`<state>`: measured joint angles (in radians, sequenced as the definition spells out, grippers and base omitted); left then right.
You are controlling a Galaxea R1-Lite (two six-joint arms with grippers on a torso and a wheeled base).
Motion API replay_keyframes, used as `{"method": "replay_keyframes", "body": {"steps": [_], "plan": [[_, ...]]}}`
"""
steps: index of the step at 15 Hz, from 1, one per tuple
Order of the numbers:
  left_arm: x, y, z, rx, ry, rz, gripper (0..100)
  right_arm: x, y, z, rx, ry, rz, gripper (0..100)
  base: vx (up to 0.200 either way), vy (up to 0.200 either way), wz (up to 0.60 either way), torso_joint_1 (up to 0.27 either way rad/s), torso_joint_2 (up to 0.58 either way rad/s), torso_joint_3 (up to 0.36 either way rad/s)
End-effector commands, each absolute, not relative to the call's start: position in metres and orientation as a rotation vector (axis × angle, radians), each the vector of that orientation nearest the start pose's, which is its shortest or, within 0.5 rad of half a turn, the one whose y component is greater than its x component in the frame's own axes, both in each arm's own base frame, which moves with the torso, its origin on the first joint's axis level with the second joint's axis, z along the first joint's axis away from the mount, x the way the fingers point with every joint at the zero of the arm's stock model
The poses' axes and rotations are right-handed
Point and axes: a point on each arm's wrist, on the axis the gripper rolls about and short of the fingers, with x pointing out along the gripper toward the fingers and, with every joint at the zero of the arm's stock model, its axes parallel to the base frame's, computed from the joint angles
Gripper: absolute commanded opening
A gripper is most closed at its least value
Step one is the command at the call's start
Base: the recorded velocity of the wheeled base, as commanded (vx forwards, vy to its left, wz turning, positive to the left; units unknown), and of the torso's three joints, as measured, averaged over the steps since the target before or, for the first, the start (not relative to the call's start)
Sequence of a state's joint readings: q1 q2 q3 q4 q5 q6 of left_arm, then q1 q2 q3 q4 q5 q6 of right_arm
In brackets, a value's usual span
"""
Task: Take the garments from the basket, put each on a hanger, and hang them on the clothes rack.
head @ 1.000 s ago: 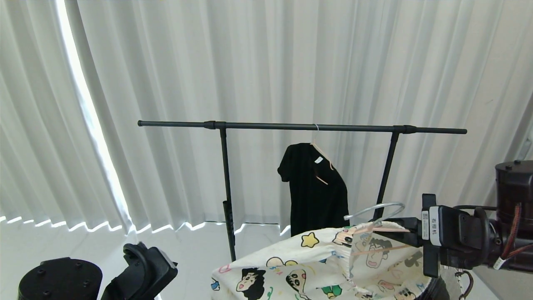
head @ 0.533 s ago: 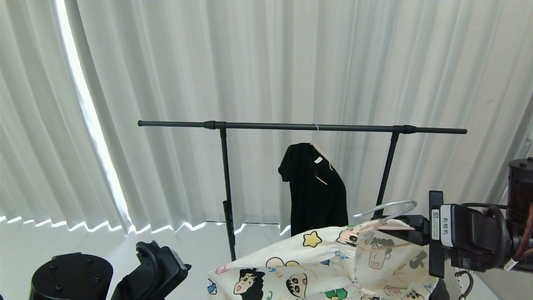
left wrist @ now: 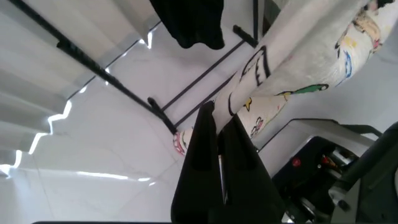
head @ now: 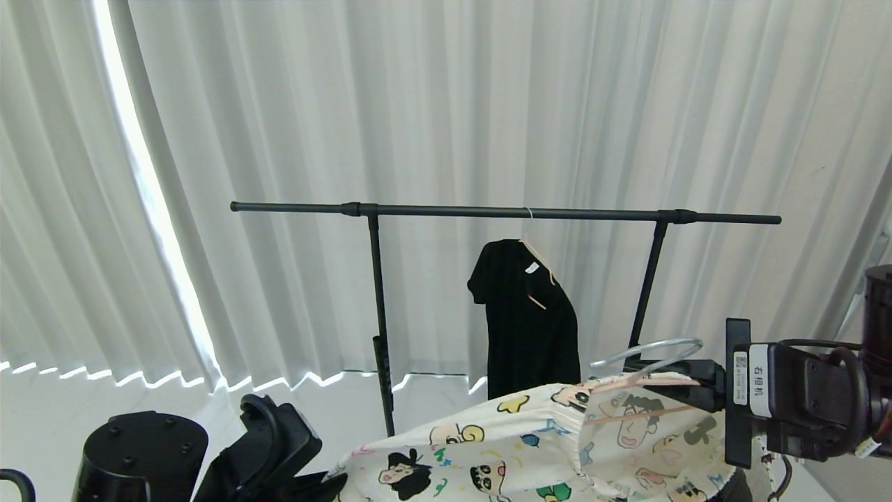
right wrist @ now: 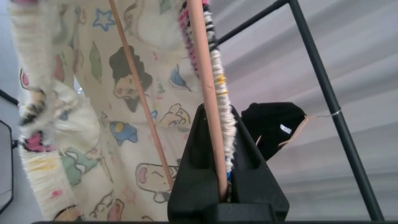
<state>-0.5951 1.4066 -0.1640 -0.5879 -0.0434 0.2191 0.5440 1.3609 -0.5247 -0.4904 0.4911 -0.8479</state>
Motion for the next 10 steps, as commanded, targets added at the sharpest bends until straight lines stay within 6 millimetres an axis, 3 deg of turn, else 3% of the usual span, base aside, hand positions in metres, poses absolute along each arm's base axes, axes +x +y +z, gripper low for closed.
{"method": "replay_keyframes", "body": {"steps": [1,3,7,8,10], "plan": [[0.133,-0.075,0.084,0.368,0.627,-0.603,0,0.171,0.111,0.182,-0.753,-0.086,1.091,0,0.0,0.0,0.0,0.0,0.0,0.0],[0.137,-0.066,0.083,0.348,0.643,-0.543,0,0.167,0.108,0.187,-0.708,-0.071,1.062,0,0.0,0.0,0.0,0.0,0.0,0.0],[0.136,-0.069,0.085,0.353,0.631,-0.562,0,0.167,0.107,0.187,-0.699,-0.057,1.039,0,0.0,0.0,0.0,0.0,0.0,0.0],[0.132,-0.074,0.086,0.364,0.612,-0.601,100,0.166,0.107,0.187,-0.7,-0.058,1.037,0,0.0,0.0,0.0,0.0,0.0,0.0],[0.128,-0.076,0.089,0.367,0.589,-0.622,100,0.166,0.107,0.188,-0.7,-0.059,1.035,0,0.0,0.0,0.0,0.0,0.0,0.0]]}}
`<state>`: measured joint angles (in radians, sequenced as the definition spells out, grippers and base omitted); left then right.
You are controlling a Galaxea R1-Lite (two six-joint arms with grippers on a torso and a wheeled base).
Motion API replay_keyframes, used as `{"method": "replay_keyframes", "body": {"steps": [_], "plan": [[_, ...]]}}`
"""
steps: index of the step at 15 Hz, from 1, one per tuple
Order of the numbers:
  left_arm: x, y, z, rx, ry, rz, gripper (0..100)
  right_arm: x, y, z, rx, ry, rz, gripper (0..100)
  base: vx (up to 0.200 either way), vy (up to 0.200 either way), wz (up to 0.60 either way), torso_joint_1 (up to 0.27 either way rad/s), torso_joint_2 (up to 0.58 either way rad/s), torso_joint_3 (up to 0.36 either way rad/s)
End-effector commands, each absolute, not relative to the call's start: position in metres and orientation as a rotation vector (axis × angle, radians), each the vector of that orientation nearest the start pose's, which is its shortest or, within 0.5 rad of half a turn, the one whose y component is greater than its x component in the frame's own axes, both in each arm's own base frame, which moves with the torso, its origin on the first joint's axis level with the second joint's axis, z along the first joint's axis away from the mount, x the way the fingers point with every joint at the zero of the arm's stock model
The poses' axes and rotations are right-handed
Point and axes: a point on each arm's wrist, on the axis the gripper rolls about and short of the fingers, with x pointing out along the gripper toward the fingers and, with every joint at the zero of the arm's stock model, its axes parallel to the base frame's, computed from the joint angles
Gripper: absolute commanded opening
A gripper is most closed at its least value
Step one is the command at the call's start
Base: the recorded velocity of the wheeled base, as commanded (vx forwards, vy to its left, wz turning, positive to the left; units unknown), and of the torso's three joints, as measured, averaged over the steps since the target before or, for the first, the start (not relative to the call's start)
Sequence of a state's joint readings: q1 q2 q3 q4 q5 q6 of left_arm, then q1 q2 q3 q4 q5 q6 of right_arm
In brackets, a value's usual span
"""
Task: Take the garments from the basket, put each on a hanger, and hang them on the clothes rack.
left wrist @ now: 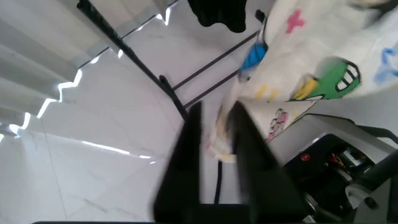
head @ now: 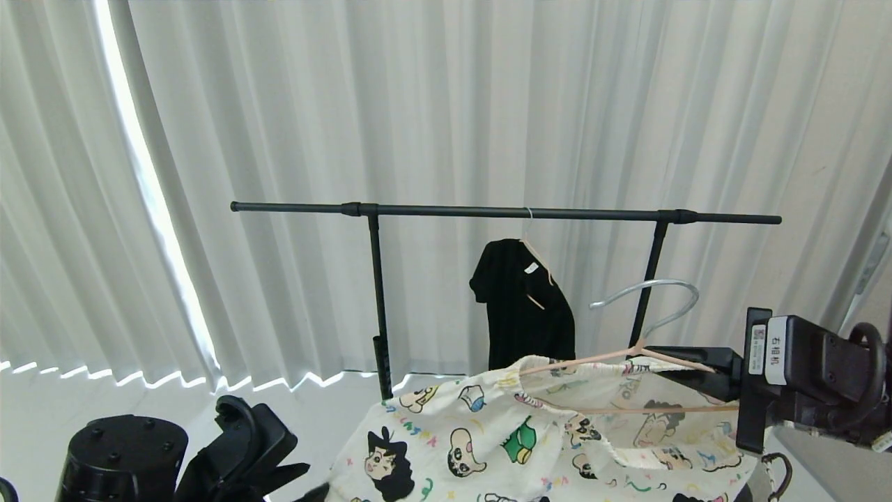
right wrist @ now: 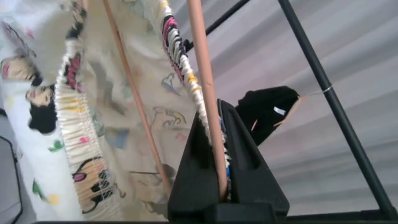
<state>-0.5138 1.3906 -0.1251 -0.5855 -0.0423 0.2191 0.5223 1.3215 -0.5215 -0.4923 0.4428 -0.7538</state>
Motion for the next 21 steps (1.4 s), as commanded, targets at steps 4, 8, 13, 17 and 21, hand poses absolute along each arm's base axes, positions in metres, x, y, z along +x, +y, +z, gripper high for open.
{"method": "replay_keyframes", "body": {"steps": [4,8,13,17,21], "plan": [[0.124,-0.073,0.102,0.35,0.507,-0.61,100,0.151,0.096,0.186,-0.64,0.006,0.932,0,0.0,0.0,0.0,0.0,0.0,0.0],[0.124,-0.069,0.107,0.338,0.482,-0.58,100,0.129,0.078,0.17,-0.524,0.132,0.776,0,0.0,0.0,0.0,0.0,0.0,0.0],[0.145,-0.071,0.105,0.387,0.525,-0.395,100,0.098,0.031,0.131,-0.508,0.418,0.49,0,0.0,0.0,0.0,0.0,0.0,0.0],[0.17,-0.08,0.112,0.425,0.515,-0.25,100,0.078,-0.003,0.14,-0.404,0.645,0.176,0,0.0,0.0,0.0,0.0,0.0,0.0],[0.176,-0.082,0.122,0.422,0.474,-0.212,100,0.082,-0.014,0.152,-0.364,0.651,0.052,0,0.0,0.0,0.0,0.0,0.0,0.0]]}}
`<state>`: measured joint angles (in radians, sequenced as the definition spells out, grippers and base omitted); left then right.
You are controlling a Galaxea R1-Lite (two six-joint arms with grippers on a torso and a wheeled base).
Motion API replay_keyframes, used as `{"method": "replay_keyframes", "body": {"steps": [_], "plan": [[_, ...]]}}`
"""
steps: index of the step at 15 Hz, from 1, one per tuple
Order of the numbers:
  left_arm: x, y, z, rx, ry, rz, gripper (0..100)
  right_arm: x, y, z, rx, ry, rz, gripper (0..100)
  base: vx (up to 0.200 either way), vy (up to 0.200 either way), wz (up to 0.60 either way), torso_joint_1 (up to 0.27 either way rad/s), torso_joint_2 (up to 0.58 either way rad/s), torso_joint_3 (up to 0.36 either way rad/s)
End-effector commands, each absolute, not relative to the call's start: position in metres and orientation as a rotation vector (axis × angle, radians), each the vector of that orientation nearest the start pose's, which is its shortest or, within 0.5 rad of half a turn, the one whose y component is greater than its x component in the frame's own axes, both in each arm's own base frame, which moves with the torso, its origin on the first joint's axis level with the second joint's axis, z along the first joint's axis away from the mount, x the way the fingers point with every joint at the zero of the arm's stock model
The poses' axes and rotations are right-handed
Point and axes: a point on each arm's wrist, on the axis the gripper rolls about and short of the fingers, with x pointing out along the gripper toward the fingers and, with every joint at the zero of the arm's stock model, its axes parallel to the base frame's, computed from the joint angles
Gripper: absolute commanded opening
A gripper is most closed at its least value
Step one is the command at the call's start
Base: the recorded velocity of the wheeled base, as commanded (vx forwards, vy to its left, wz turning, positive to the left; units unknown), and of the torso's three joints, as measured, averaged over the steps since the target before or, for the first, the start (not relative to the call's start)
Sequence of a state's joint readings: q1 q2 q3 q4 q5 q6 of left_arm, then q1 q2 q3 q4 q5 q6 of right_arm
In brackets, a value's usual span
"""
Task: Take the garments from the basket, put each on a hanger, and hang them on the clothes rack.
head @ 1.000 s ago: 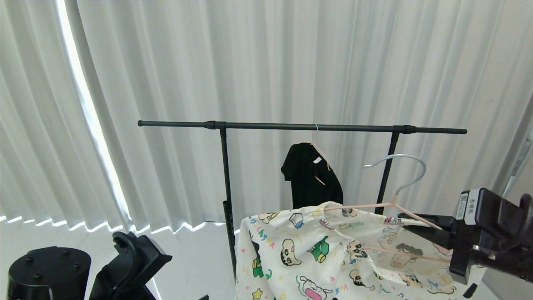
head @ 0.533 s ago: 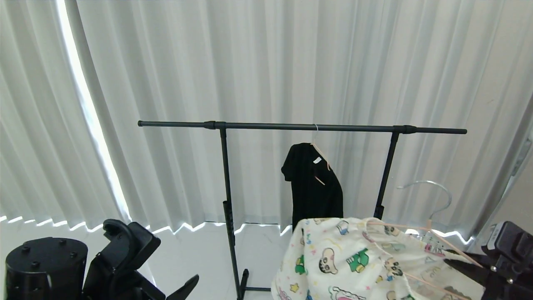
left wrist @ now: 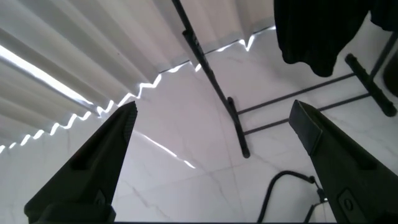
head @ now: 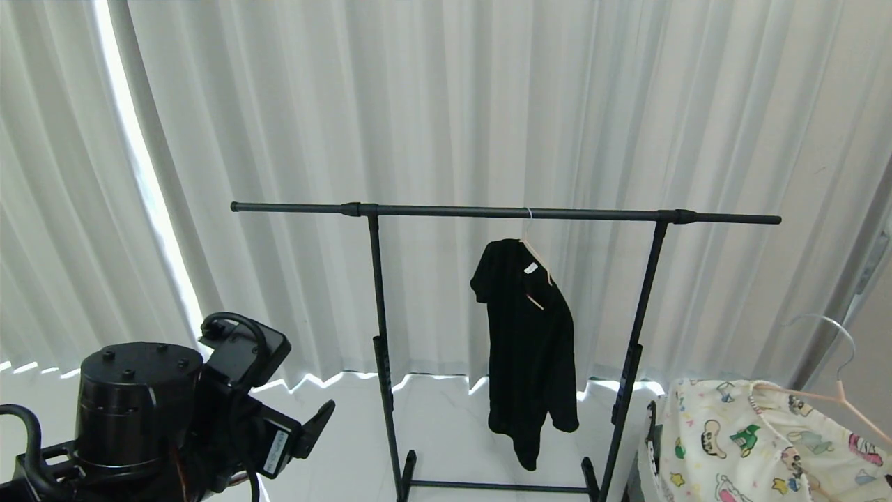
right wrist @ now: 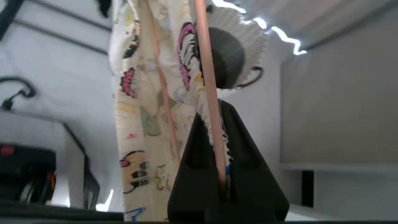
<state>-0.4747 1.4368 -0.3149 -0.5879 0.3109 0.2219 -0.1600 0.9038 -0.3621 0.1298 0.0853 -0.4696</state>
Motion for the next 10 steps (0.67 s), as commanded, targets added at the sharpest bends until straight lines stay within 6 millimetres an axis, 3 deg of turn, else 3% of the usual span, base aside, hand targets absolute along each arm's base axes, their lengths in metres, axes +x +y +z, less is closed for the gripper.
{"method": "replay_keyframes", "body": {"steps": [1,5,10], "plan": [[0.177,-0.083,0.123,0.42,0.469,-0.204,100,0.083,-0.014,0.153,-0.364,0.647,0.052,0,0.0,0.0,0.0,0.0,0.0,0.0],[0.179,-0.084,0.127,0.414,0.456,-0.199,100,0.105,-0.017,0.16,-0.244,0.623,0.02,0,0.0,0.0,0.0,0.0,0.0,0.0],[0.179,-0.087,0.128,0.412,0.448,-0.213,100,0.142,-0.021,0.177,-0.198,0.566,0.038,0,0.2,0.0,0.0,0.003,0.0,0.003]]}}
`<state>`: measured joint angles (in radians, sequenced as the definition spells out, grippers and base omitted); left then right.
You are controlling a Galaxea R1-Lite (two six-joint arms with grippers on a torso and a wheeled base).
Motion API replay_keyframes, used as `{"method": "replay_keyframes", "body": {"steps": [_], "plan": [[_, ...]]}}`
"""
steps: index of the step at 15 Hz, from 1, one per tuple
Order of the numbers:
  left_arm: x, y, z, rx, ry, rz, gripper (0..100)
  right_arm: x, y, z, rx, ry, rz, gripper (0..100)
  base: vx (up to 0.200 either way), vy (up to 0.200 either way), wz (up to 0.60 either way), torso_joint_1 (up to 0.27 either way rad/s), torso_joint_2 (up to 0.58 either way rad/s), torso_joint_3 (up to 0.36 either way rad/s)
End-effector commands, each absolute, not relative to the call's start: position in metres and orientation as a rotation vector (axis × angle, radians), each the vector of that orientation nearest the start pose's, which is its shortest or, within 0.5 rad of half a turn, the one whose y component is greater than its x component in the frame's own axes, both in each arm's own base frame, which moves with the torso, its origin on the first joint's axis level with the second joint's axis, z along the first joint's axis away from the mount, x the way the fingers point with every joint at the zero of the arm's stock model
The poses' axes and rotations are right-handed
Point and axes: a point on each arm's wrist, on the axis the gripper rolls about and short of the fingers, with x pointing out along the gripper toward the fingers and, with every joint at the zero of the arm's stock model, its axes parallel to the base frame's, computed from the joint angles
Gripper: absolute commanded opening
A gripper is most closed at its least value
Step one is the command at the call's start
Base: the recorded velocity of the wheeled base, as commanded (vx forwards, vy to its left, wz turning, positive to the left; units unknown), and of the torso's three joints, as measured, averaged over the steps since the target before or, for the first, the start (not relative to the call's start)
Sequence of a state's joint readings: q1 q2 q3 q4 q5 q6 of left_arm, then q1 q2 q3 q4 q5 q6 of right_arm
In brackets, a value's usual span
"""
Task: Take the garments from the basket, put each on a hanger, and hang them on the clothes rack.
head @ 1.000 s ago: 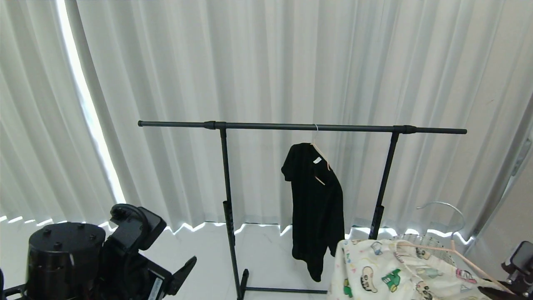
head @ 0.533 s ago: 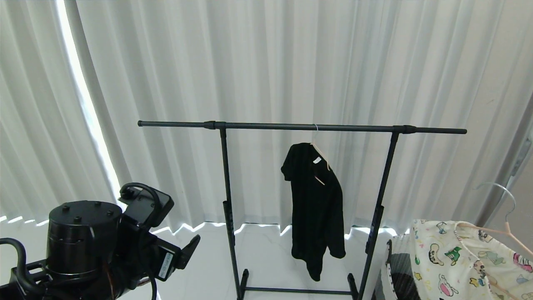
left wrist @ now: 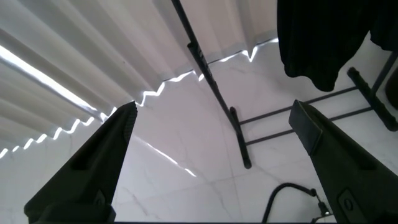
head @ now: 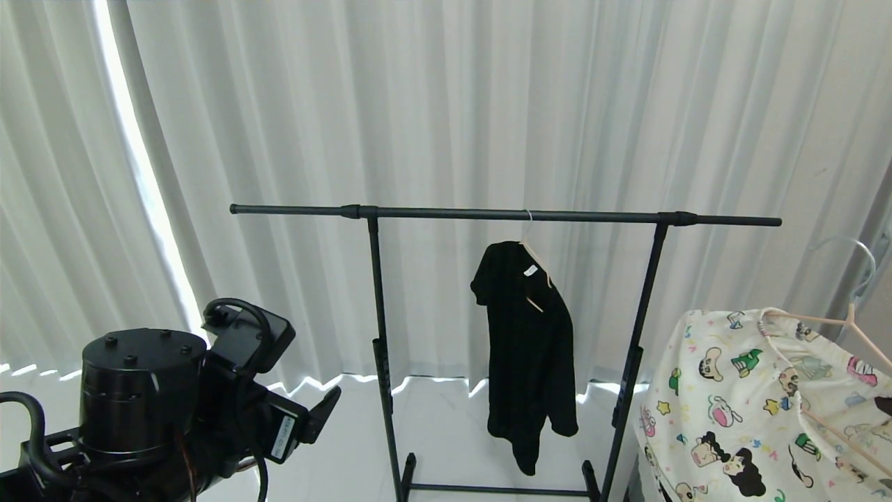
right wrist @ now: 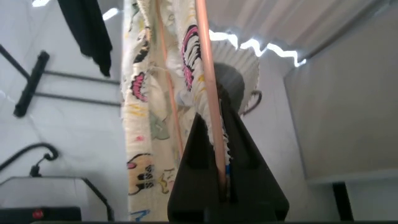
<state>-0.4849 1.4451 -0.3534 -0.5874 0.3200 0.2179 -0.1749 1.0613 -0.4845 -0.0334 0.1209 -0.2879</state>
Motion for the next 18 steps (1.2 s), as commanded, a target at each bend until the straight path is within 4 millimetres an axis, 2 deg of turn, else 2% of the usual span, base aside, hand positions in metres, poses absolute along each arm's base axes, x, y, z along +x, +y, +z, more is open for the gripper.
{"method": "replay_keyframes", "body": {"steps": [1,8,13,15,18], "plan": [[0.179,-0.087,0.128,0.412,0.448,-0.213,100,0.15,-0.022,0.182,-0.201,0.555,0.04,0,0.2,0.0,0.0,-0.002,0.0,0.002],[0.18,-0.09,0.134,0.41,0.42,-0.22,100,0.172,-0.016,0.206,-0.228,0.49,0.084,0,0.2,0.0,0.0,0.007,0.0,0.002],[0.185,-0.091,0.144,0.4,0.385,-0.209,100,0.167,-0.013,0.223,-0.244,0.47,0.095,0,0.2,0.0,0.0,0.001,0.0,-0.001],[0.192,-0.092,0.151,0.391,0.362,-0.195,100,0.157,-0.007,0.222,-0.248,0.489,0.127,0,0.2,0.0,0.0,0.002,0.0,-0.002],[0.195,-0.093,0.147,0.398,0.378,-0.194,100,0.159,-0.004,0.217,-0.248,0.515,0.152,0,0.2,0.0,0.0,0.004,0.0,0.002]]}}
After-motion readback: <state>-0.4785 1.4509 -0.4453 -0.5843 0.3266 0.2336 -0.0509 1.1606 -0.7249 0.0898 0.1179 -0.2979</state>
